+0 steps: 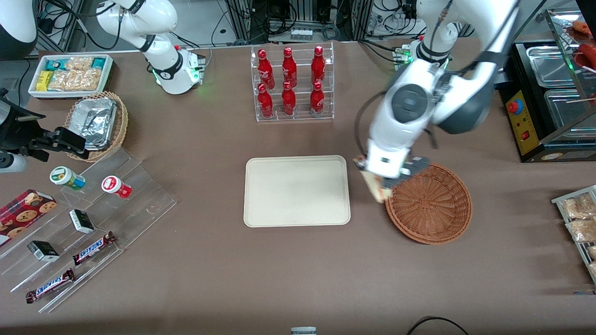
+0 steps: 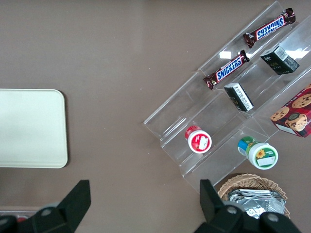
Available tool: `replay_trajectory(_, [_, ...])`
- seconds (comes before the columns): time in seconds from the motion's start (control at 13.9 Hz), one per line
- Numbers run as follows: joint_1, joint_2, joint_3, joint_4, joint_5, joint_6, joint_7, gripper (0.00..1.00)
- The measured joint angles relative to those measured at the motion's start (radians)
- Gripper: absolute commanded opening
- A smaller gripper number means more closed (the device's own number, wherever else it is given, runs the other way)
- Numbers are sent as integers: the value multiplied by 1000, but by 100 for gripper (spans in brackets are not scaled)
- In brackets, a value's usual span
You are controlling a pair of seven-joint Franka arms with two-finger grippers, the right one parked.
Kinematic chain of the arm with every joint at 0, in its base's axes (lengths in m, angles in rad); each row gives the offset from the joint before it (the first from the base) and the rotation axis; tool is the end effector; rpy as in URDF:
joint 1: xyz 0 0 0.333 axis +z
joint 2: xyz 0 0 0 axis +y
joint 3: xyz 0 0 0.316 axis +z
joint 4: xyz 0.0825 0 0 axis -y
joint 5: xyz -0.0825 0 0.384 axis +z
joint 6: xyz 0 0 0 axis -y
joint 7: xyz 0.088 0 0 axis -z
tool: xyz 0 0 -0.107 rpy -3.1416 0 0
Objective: Place sandwich from basket to tray
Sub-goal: 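Lift the sandwich and carry it over the cream tray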
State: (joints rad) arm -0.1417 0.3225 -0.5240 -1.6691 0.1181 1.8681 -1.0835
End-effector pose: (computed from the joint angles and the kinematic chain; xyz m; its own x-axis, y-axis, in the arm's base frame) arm 0.5218 -0.3598 0.4317 0.9194 0.3850 -0.0802 0.3825 -0.9228 -0.0457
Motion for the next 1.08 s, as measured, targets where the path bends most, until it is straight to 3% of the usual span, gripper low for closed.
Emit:
replay_trajectory(0.14, [-59,78,-71,35,91,15,-4,0])
replay_trajectory(0.58, [-241,353,-75,163,308,116,-59,0])
replay_trajectory(1.08, [-278,464,-76,214,386,208,-83,0])
